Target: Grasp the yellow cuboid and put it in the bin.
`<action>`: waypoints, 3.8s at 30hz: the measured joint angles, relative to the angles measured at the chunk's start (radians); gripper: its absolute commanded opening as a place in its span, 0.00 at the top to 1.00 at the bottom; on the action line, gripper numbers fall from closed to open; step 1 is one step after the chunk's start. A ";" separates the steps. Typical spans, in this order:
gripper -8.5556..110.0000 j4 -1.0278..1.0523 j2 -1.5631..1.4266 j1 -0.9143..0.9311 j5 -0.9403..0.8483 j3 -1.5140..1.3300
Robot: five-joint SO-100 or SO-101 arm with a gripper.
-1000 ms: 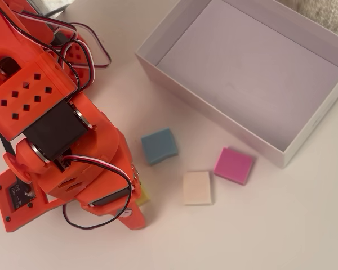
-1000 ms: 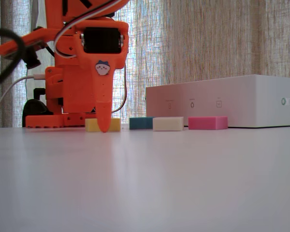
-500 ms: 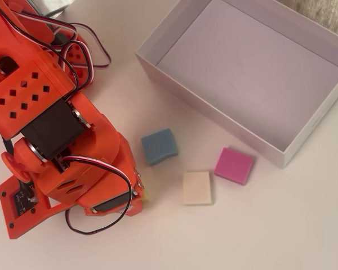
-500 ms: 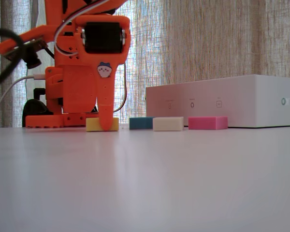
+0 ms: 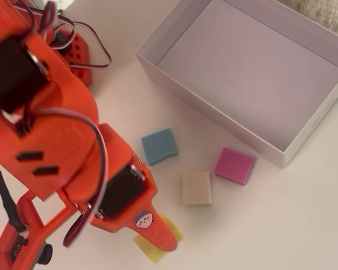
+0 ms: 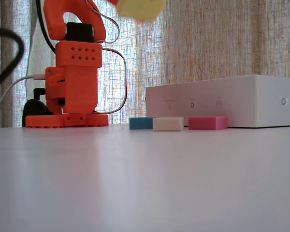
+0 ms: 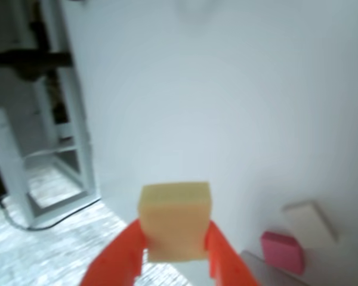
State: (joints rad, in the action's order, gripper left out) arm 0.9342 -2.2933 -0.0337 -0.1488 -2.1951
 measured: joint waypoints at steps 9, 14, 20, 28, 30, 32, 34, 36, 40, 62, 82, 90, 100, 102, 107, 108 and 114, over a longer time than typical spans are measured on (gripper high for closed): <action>1.00 0.018 -0.373 -0.364 -0.307 0.028; 1.00 0.242 -0.373 -0.574 -0.354 0.029; 0.99 0.348 -0.201 -0.735 -0.354 0.028; 0.99 0.229 0.144 -0.752 -0.351 -0.066; 0.99 0.198 0.192 -0.753 -0.351 -0.094; 0.99 0.169 0.229 -0.756 -0.351 -0.126; 0.99 0.144 0.245 -0.756 -0.351 -0.138; 0.99 0.130 0.247 -0.756 -0.351 -0.137; 0.88 0.126 0.247 -0.756 -0.351 -0.137; 0.54 -0.281 -0.307 -0.316 -0.367 -0.064; 0.70 -0.009 -0.965 0.138 -0.069 -0.630; 0.92 0.161 -1.020 0.156 -0.034 -0.741; 1.00 0.247 -1.012 0.155 -0.034 -0.790; 1.00 0.247 -1.015 0.155 -0.034 -0.790; 1.00 0.247 -1.012 0.147 -0.034 -0.790; 1.00 0.247 -1.012 0.147 -0.034 -0.790; 1.00 0.247 -1.012 0.149 -0.034 -0.790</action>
State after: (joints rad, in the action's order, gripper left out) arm 1.1812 -3.3057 0.1150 -0.1825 -2.9851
